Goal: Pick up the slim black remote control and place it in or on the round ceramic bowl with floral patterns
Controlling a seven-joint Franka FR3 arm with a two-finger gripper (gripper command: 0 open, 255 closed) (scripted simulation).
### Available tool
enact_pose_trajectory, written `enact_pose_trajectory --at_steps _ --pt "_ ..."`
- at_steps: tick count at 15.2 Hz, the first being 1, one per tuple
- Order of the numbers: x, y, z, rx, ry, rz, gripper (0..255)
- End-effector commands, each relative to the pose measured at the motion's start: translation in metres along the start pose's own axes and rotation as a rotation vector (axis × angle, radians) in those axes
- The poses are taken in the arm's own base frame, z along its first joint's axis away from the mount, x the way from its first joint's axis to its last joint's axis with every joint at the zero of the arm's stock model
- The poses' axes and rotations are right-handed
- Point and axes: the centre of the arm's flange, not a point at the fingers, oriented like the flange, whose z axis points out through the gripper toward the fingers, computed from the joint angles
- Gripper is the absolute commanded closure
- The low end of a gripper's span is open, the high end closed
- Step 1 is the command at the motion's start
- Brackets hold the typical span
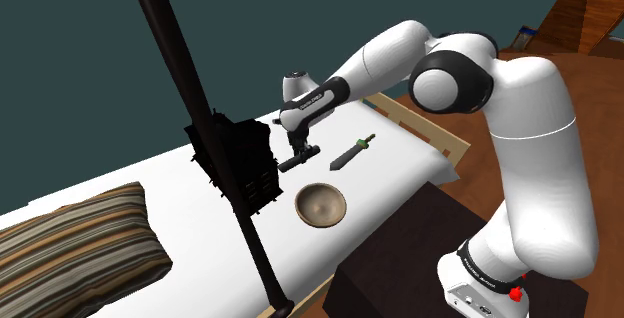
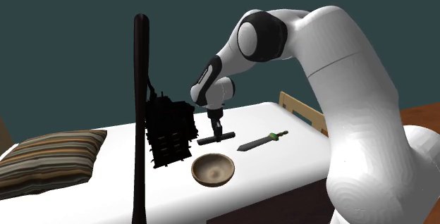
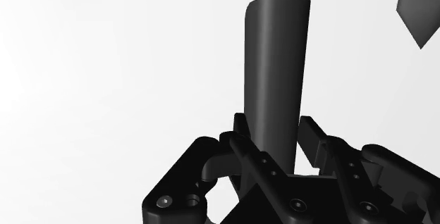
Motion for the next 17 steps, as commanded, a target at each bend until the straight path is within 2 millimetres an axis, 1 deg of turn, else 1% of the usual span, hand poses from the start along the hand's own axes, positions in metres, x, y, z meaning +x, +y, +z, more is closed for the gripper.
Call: enact_pose_trajectory --at_steps 1,17 --pt "0.000 -0.001 -0.006 0.004 -0.001 0.000 255" --pt "-0.004 -0.010 -0.090 0.004 -0.001 0.000 255"
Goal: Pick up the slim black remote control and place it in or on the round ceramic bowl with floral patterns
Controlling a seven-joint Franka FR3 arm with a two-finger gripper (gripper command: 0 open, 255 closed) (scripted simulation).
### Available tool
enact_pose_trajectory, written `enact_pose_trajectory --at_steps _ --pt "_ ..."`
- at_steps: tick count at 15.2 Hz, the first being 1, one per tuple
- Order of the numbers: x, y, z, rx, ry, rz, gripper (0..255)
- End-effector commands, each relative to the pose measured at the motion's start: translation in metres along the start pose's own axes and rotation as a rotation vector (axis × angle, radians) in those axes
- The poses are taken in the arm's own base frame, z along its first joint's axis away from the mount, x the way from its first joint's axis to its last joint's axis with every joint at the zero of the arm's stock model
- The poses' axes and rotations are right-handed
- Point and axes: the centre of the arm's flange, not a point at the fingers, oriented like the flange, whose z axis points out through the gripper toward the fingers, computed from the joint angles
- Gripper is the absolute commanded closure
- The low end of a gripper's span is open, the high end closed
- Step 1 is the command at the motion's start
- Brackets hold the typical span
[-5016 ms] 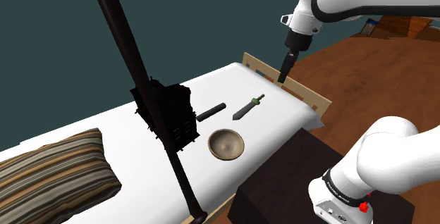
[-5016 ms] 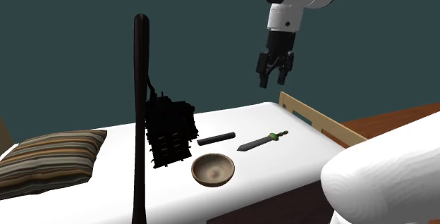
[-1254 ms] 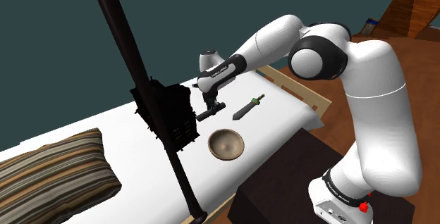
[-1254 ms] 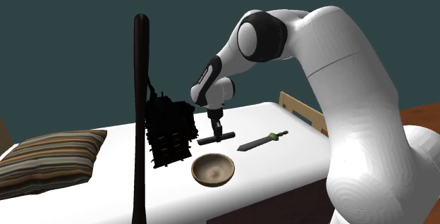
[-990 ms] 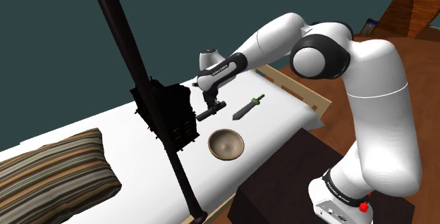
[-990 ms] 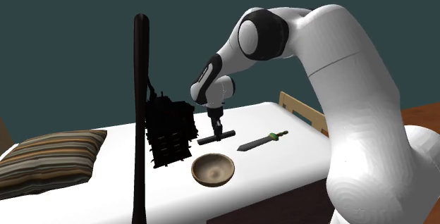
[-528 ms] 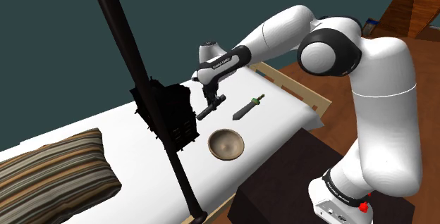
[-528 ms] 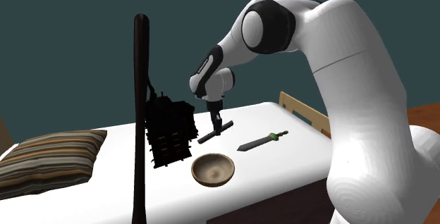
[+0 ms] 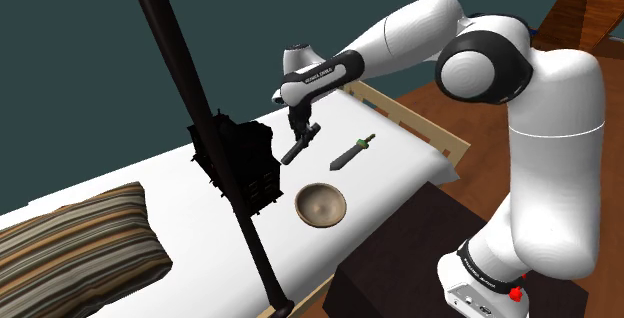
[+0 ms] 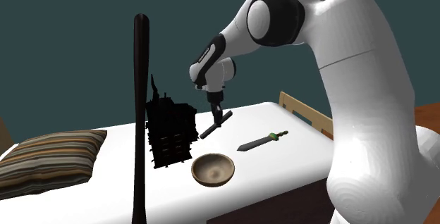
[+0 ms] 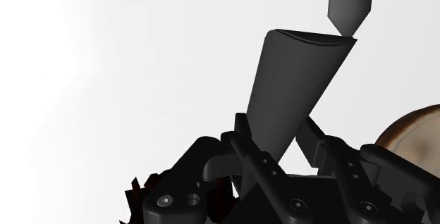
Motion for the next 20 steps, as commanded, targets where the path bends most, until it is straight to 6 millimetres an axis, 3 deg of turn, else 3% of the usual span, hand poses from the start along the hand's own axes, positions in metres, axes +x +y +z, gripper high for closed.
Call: enact_pose_trajectory --at_steps 1,6,20 --pt "0.000 -0.001 -0.011 0.000 0.000 0.000 255" --pt "-0.001 -0.003 -0.033 0.000 0.000 0.000 255" --pt "0.052 -0.178 -0.005 0.000 0.000 0.000 255"
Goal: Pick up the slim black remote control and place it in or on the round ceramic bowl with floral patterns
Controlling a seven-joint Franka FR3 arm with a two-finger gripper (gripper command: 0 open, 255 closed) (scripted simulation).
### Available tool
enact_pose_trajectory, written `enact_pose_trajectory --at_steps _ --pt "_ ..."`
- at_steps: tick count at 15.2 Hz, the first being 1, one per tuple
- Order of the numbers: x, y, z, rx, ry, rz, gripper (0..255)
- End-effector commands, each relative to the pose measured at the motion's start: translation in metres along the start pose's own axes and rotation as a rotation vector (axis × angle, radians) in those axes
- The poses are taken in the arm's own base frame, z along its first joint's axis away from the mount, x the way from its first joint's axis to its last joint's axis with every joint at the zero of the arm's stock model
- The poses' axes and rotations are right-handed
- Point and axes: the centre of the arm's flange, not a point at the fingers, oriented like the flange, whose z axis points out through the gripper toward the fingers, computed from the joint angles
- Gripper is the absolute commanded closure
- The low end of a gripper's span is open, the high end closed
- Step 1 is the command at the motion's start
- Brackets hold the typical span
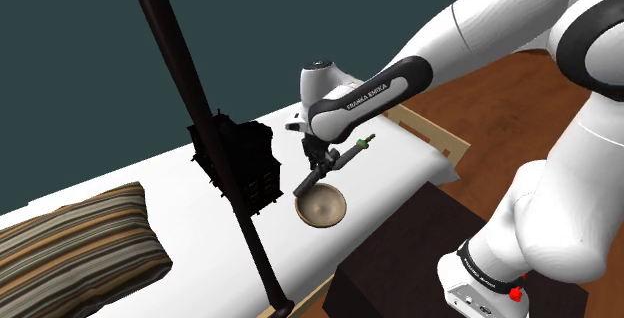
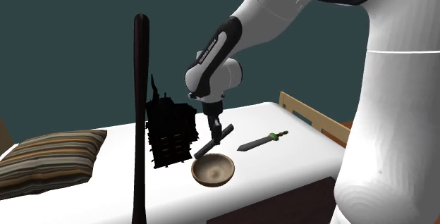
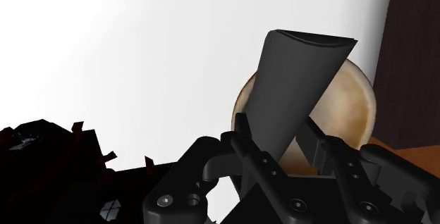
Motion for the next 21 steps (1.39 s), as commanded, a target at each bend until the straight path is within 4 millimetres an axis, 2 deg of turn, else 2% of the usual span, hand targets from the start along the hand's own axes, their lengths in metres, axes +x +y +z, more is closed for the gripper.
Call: enact_pose_trajectory --at_steps 1,4,14,21 --pt "0.009 -0.026 0.006 0.000 0.000 0.001 255" --pt "0.020 -0.064 0.012 0.000 0.000 0.001 255" --pt "0.023 -0.058 0.067 0.000 0.000 0.001 255" --pt "0.023 -0.058 0.067 0.000 0.000 0.001 255"
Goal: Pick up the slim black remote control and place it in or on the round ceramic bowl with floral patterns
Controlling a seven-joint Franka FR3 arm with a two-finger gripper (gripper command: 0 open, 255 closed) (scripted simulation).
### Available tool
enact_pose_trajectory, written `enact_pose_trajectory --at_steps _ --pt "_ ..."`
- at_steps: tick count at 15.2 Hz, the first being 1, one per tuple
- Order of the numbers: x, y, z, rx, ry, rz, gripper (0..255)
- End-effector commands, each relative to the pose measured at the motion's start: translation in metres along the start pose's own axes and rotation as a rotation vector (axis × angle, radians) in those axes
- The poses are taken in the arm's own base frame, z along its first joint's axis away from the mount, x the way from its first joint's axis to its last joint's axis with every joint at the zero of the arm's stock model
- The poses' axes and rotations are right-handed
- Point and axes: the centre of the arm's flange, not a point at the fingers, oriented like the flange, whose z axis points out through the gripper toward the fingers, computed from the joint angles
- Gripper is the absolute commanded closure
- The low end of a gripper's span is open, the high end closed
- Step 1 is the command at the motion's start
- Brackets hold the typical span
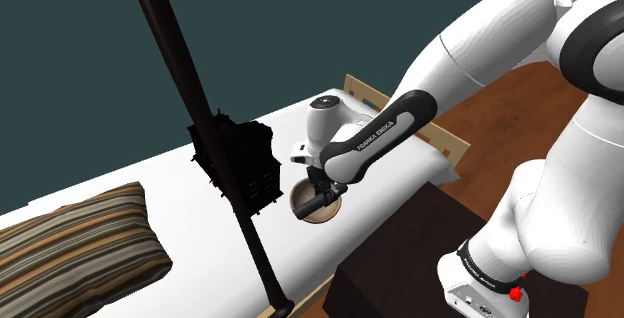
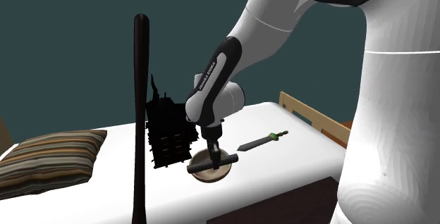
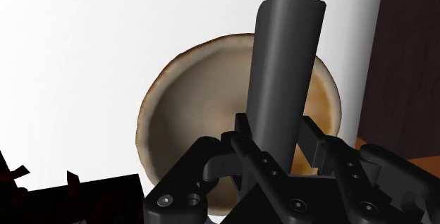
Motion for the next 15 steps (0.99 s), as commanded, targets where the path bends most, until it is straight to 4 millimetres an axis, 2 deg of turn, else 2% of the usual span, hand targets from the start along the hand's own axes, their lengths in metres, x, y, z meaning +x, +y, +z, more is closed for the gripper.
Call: enact_pose_trajectory --at_steps 1,2,7,11,15 --pt "0.001 -0.002 0.002 0.005 -0.003 -0.003 255" --pt "0.001 -0.001 0.002 0.005 -0.003 -0.003 0" --pt "0.001 -0.002 0.002 0.005 -0.003 -0.003 0" --pt "0.001 -0.001 -0.048 0.005 -0.003 -0.003 0" --pt "0.001 -0.001 -0.048 0.005 -0.003 -0.003 0"
